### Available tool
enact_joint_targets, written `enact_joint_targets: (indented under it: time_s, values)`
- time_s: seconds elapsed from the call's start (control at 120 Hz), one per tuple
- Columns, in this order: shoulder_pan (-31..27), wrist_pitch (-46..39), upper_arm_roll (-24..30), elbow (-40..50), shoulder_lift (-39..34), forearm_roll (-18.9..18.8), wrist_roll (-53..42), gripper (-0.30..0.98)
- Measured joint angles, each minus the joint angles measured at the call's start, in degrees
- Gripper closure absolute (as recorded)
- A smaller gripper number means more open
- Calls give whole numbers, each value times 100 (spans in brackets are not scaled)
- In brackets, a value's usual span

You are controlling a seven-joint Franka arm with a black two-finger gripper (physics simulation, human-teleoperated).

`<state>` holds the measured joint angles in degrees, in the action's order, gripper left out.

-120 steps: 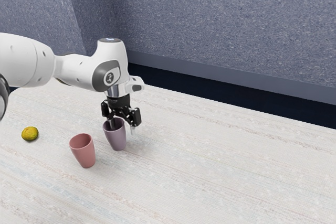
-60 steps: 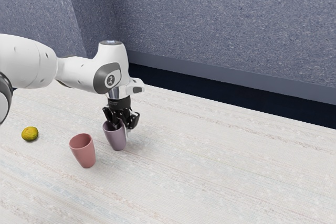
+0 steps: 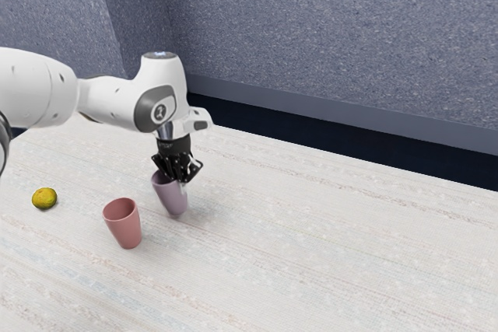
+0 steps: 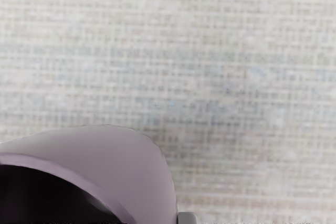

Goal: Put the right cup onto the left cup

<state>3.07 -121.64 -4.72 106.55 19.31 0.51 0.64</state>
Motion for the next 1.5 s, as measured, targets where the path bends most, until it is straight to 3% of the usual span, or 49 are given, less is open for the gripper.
enact_joint_targets:
  time_s: [0.55,1.15,1.5]
  values:
    - [-20,519,-31,518,-1397,-68,44,78]
    - [-412,600,-54,1276,-2156,-137,74,78]
    - [-302,601,-39,1717,-2667,-159,93,78]
